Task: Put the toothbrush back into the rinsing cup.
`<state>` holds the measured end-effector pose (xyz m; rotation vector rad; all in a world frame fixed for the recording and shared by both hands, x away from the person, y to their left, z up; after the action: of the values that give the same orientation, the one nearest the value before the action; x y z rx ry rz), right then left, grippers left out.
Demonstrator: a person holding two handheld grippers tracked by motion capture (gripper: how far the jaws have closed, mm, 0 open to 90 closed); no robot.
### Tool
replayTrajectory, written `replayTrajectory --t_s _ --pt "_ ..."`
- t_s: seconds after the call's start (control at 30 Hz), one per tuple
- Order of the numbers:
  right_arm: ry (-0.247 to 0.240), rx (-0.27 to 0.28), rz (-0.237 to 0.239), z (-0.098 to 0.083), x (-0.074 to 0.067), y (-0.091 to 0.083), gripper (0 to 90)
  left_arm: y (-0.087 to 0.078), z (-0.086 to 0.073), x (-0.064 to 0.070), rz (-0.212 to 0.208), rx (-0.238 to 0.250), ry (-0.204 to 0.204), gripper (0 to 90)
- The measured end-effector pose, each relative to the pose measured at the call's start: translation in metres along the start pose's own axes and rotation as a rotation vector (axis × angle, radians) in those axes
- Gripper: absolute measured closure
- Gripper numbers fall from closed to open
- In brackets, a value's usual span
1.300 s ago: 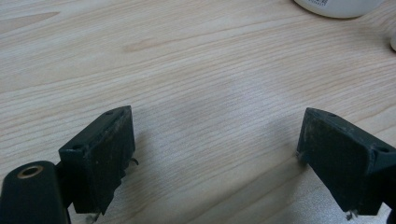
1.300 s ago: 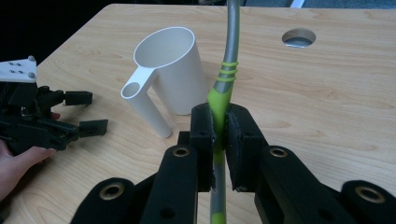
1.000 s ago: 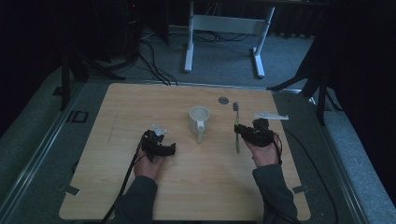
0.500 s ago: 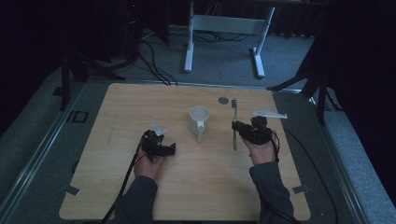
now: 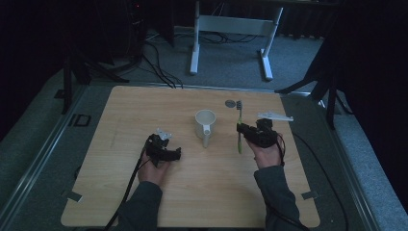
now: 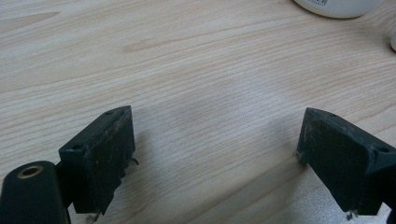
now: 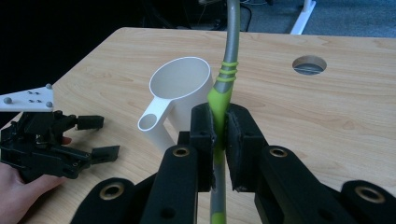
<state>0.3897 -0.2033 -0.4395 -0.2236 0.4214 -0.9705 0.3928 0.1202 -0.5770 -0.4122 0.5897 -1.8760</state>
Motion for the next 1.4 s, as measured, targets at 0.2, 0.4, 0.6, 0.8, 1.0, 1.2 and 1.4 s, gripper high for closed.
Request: replayTrajectory --t_s 0.2,0.4,0.6,0.8,1.0,1.2,1.4 --pt "0.005 0.009 0.003 0.001 -0.001 0.002 81.8 0.000 0.000 0.000 0.000 0.000 0.000 11.5" --pt "0.006 0.015 0.007 0.003 -0.003 0.004 81.8 0.000 0.000 0.000 0.000 0.000 -0.001 11.5" --pt "0.003 0.022 0.008 0.005 -0.005 0.007 81.9 0.000 0.000 0.000 0.000 0.000 -0.001 11.5" --pt "0.005 0.030 0.012 0.007 -0.008 0.008 81.8 0.000 0.000 0.000 0.000 0.001 -0.001 11.5" --pt "0.003 0.038 0.013 0.010 -0.009 0.010 81.9 0.000 0.000 0.000 0.001 0.002 -0.003 11.5" --pt "0.011 0.054 0.008 0.011 -0.010 0.012 81.8 0.000 0.000 0.000 0.000 0.001 -0.002 11.5" --pt "0.007 0.056 0.015 0.012 -0.013 0.016 81.8 0.000 0.000 0.000 0.001 0.002 -0.003 11.5"
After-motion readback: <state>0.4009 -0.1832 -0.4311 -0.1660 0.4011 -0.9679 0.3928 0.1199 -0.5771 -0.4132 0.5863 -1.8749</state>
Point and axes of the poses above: each handheld gripper's, and its own axes: y roughly forward along the jaws, z roughly out of its top, x roughly to its right, the point moved 2 cm from there along y, roughly forward along the jaws, and after that the axes turned 10 degrees about x, right-handed, at the moved point
